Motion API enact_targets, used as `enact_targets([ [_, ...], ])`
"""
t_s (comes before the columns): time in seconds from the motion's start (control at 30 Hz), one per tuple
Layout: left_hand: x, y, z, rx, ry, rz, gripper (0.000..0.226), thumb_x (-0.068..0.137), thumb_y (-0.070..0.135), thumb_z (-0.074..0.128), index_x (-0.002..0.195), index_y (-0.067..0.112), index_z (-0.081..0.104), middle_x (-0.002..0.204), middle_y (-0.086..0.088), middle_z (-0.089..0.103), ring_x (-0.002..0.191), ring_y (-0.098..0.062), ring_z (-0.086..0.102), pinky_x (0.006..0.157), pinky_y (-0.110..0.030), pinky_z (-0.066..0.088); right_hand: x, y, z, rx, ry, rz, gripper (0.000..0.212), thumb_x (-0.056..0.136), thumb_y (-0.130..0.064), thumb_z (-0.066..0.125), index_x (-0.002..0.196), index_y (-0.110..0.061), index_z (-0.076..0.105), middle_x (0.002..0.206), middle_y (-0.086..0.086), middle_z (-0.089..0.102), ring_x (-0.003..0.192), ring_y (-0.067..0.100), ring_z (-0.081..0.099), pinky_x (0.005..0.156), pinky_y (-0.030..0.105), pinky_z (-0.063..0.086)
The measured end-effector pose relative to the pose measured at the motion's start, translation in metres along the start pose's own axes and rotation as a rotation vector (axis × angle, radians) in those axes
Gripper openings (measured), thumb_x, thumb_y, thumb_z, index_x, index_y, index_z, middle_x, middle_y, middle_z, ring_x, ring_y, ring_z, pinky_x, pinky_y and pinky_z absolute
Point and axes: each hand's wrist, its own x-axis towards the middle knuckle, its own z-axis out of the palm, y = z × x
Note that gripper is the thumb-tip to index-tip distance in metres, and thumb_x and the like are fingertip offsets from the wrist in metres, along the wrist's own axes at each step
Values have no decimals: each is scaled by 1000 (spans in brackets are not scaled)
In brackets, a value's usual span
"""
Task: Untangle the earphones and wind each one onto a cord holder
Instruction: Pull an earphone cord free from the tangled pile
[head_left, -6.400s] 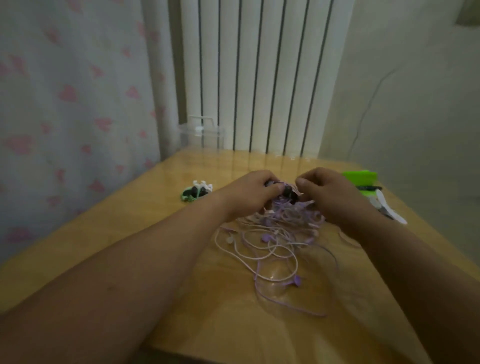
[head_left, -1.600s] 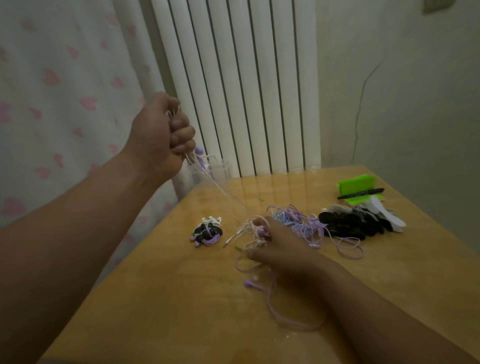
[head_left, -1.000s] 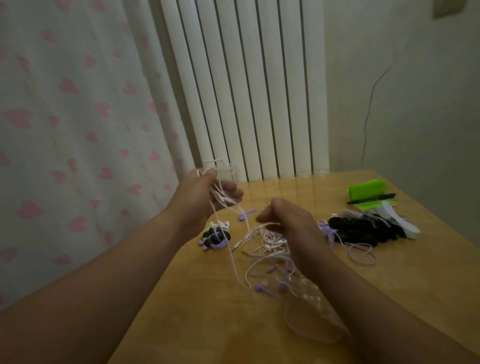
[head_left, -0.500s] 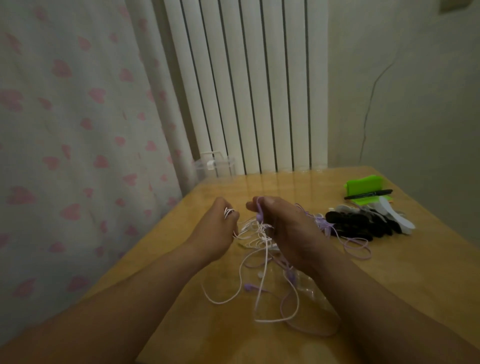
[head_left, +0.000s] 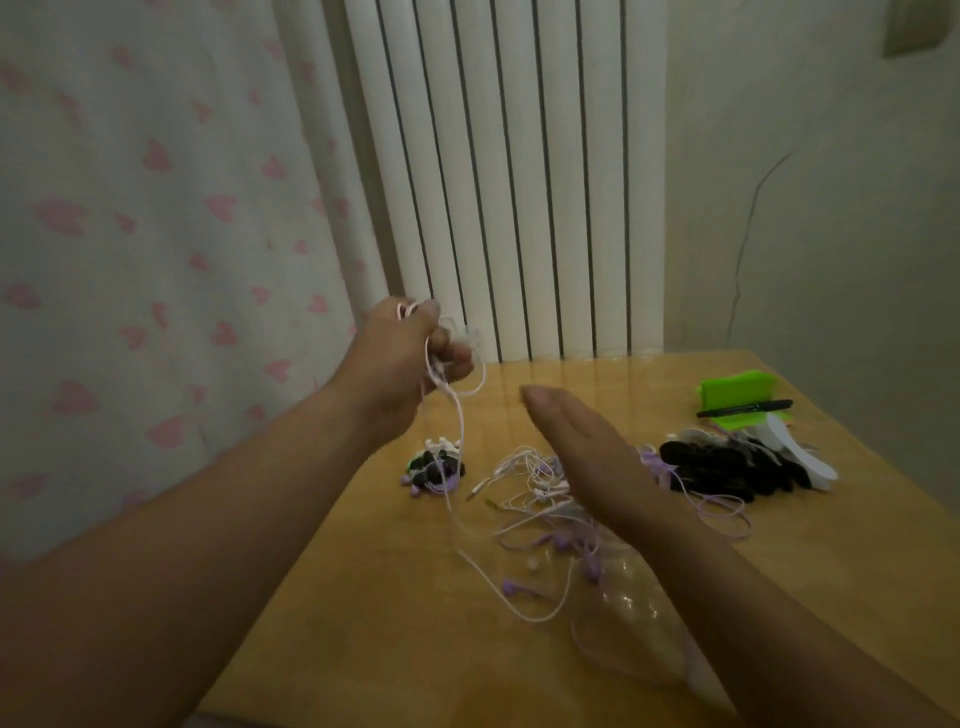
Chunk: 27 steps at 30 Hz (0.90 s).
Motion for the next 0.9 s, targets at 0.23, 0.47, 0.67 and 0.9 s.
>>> enact_targets([
  [0.23, 33, 80, 16, -358, 4, 11, 35, 112, 11, 36, 78, 19, 39, 55, 4, 39, 41, -8, 35, 37, -17, 28, -3, -63, 1, 11, -318, -63, 22, 104, -27, 61, 119, -17, 73, 85, -1, 76, 84, 16, 75, 76, 22, 57],
  [0.47, 42, 88, -46, -245, 174, 51, 38, 107, 11, 39, 71, 23, 36, 57, 4, 30, 41, -9, 23, 39, -19, 15, -9, -37, -48, 216, -96, 119, 28, 109, -27, 53, 109, -9, 75, 67, 1, 50, 58, 15, 50, 61, 32, 51],
  [0.67, 22, 31, -60, -106, 123, -30, 40, 107, 10, 40, 70, 23, 33, 52, 4, 29, 37, -8, 23, 40, -16, 14, -15, -35, -65, 270, 60, 180, 34, 109, -36, 51, 109, -10, 72, 62, -2, 41, 52, 13, 30, 48, 28, 24],
  [0.9, 3, 55, -20, -288, 37, -89, 33, 107, 9, 40, 76, 22, 40, 61, 3, 33, 40, -8, 25, 41, -20, 13, -46, -60, -27, -28, -178, 122, 38, 110, -48, 41, 133, -33, 67, 121, -13, 72, 77, 14, 56, 69, 25, 47],
])
